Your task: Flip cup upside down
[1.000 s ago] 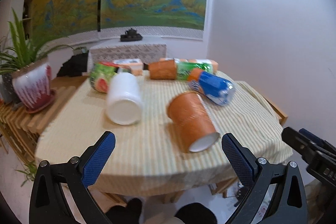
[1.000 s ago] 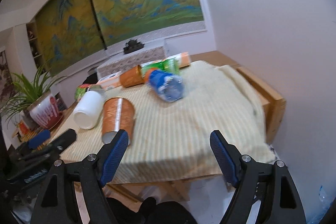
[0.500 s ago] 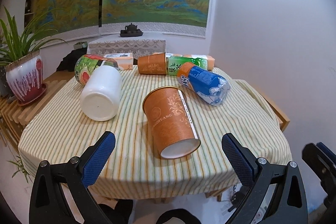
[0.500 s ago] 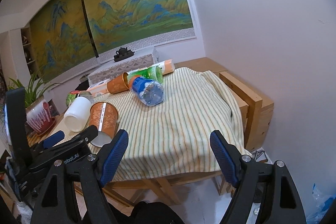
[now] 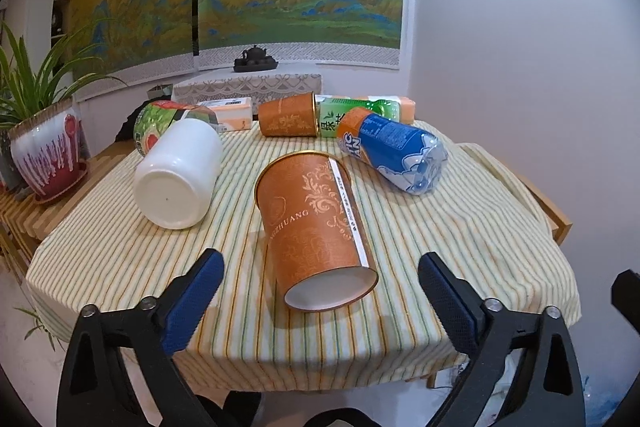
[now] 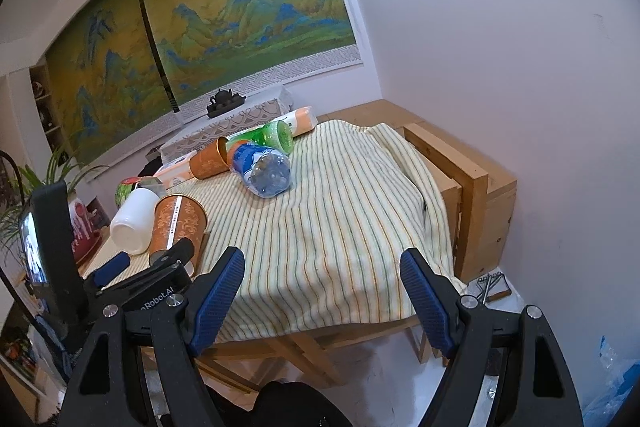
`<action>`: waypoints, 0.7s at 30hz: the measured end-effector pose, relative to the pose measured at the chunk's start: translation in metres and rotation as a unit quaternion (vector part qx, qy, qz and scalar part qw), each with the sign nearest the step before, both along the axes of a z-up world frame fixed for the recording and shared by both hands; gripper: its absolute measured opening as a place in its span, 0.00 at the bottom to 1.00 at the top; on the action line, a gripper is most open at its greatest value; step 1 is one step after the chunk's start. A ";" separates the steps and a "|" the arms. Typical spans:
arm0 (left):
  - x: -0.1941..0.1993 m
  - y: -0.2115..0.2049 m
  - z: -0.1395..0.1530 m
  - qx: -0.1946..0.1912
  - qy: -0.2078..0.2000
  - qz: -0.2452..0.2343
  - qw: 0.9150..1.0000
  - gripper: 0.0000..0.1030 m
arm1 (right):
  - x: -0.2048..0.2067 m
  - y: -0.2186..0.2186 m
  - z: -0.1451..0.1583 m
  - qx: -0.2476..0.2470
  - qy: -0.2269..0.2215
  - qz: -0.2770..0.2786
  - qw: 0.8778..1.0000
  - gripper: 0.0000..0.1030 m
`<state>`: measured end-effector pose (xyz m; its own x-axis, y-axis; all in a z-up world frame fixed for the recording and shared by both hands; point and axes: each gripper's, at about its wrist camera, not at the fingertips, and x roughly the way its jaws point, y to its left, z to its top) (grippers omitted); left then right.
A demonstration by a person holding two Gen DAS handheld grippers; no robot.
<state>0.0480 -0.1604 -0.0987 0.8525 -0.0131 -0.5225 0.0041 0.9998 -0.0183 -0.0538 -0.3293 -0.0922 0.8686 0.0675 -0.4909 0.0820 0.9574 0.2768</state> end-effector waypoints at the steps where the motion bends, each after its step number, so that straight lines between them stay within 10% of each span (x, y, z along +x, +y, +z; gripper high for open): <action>1: 0.000 0.001 -0.001 0.002 0.000 0.002 1.000 0.91 | 0.000 0.000 0.000 0.001 0.000 0.000 1.000 0.75; 10: 0.002 0.004 -0.002 0.009 0.008 -0.002 1.000 0.57 | 0.004 -0.001 -0.003 0.011 0.003 0.004 1.000 0.75; 21: -0.003 0.014 0.015 0.012 -0.012 -0.018 1.000 0.56 | 0.006 -0.002 -0.006 0.019 0.008 0.004 1.000 0.75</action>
